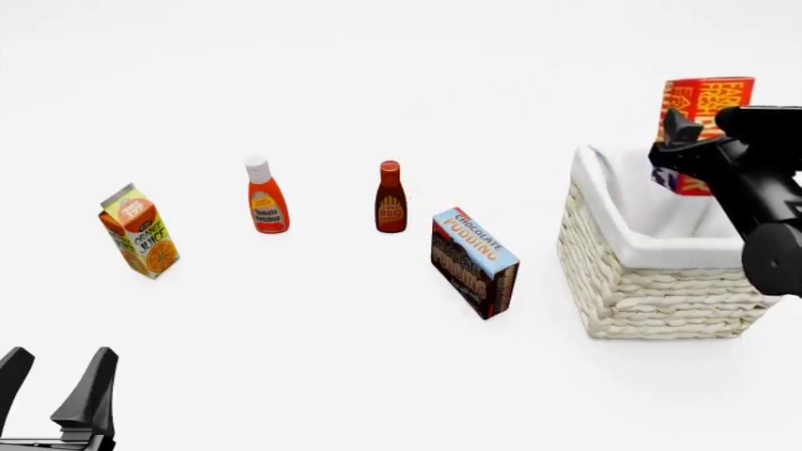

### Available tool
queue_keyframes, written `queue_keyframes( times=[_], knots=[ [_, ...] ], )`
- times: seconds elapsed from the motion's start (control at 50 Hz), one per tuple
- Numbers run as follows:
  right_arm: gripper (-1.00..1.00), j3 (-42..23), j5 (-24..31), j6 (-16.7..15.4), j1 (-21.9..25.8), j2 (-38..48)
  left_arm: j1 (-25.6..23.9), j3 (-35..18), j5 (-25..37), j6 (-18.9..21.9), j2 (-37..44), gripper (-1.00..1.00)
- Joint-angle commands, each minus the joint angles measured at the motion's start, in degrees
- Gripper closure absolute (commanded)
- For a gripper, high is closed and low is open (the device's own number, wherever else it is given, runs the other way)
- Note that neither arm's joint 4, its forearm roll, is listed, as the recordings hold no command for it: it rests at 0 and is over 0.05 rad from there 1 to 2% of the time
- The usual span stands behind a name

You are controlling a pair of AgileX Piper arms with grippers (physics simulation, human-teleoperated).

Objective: Pick the butter and place it in the basket.

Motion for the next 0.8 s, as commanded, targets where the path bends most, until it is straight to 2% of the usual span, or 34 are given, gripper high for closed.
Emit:
queue_keyframes(
  times=[0.02, 0.8],
  knots=[
    [1.0, -2.6, -0.3, 1.0, 0.3, 1.7, 0.0, 0.0, 0.0, 0.0, 0.0, -1.0],
    [1.0, -3.8, -3.9, 1.0, -1.3, 8.4, 0.0, 0.0, 0.0, 0.0, 0.0, -1.0]
  ],
)
